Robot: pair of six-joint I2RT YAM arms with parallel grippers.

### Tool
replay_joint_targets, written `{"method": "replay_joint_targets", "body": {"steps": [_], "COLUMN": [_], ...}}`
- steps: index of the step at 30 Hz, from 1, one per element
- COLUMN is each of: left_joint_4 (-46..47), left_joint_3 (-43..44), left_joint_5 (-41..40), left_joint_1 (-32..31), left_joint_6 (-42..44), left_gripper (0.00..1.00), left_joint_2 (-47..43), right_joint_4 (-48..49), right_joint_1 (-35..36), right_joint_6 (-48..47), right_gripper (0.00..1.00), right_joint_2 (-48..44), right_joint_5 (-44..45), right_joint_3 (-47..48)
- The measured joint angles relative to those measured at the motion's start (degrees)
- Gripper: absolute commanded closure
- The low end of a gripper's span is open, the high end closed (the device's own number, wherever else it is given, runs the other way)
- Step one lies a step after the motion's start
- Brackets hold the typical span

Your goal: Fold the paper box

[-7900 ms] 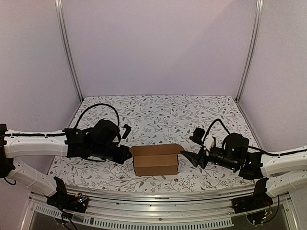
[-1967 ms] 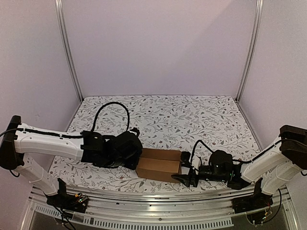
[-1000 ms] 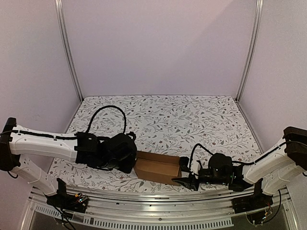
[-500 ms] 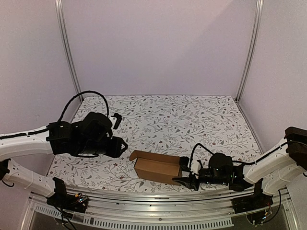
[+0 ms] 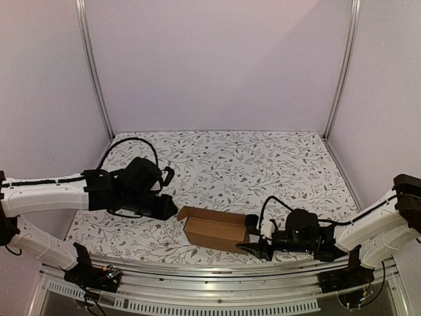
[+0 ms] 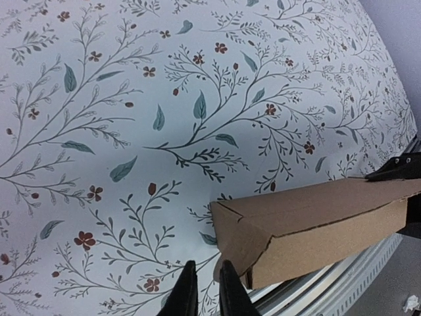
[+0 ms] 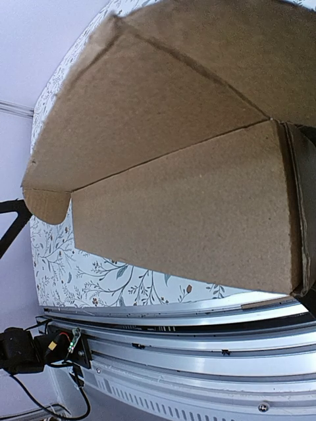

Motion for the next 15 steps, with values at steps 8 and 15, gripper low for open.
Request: {"method": "replay_joint_targets", "body": {"steps": [8,15], "left_joint_4": [3.58,6.05], "left_joint_3": [-1.99,-2.19], "left_joint_5": [6.58,9.31], "left_joint_1": [0.07,0.04], "left_joint_6": [-0.15,-0.28], "left_gripper": [0.89,0.9], "left_joint_2": [0.44,0.76], "right_joint_4": [-0.07,-0.7], "right_joint_1": [0.0,0.11], "right_joint_6": [0.0,0.04], "right_gripper": [0.75,0.75], "right_joint_2": [0.0,0.0], "right_joint_5": [0.17,0.37], "right_joint_3": [0.04,0.5]}}
